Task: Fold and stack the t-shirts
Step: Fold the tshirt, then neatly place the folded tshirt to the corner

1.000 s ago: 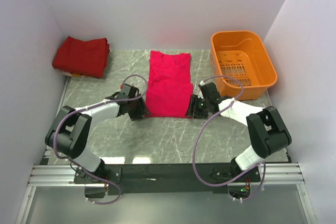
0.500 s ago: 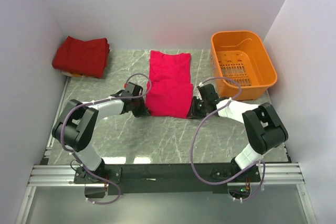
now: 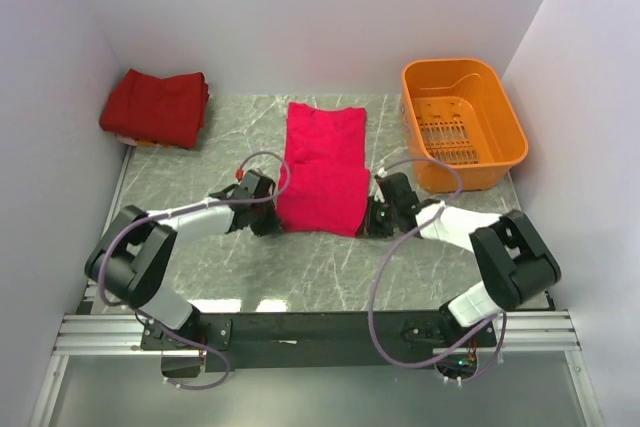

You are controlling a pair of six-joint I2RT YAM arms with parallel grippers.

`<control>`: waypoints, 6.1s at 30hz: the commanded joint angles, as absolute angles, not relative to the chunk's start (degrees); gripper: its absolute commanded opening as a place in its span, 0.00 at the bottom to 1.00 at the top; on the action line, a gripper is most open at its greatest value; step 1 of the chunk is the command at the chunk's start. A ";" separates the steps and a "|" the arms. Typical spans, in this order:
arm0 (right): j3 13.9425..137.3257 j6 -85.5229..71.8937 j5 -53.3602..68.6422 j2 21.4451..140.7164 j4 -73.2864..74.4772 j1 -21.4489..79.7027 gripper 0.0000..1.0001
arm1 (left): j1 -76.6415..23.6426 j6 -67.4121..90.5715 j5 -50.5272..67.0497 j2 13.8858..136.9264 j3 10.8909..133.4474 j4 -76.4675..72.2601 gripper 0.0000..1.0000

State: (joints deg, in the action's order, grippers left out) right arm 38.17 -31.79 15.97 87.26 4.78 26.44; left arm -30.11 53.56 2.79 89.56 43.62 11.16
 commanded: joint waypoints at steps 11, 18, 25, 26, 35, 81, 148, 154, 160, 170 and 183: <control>24.53 -40.07 12.92 64.97 17.04 41.56 0.00 | -43.14 64.15 -2.46 68.48 31.12 25.57 0.01; 22.85 -45.18 11.69 53.88 21.00 44.47 0.00 | -46.76 66.45 -2.19 60.30 29.88 28.83 0.01; 32.59 -39.73 0.54 54.31 28.29 44.03 0.00 | -46.76 64.34 -12.38 57.39 39.35 31.64 0.01; 35.22 -38.42 0.09 54.84 28.74 43.86 0.00 | -46.76 64.16 -13.61 57.65 40.42 31.29 0.01; 47.00 -29.63 -3.01 59.32 26.37 33.76 0.00 | -44.13 58.63 -23.11 65.91 54.65 27.69 0.01; 102.30 -16.70 12.03 116.28 31.03 11.34 0.78 | -20.39 39.11 -2.46 123.75 110.39 22.76 0.99; 49.22 -16.70 -5.36 58.18 20.75 13.10 0.85 | -20.40 5.66 -58.09 119.63 99.41 19.37 0.01; 49.66 -16.61 -5.71 59.68 21.09 13.01 0.85 | -16.80 -15.98 -60.55 120.40 100.72 -0.49 0.01; 50.10 -16.70 -6.06 60.99 20.83 12.92 0.85 | -14.59 -30.92 -60.30 121.55 101.25 -15.46 0.01; 50.63 -16.70 -5.89 63.11 20.74 12.92 0.85 | -13.36 -42.01 -60.83 122.08 106.35 -26.63 0.01; 50.54 -16.87 -5.27 63.19 20.74 12.75 0.85 | -13.10 -40.61 -59.76 117.51 108.98 -23.20 0.01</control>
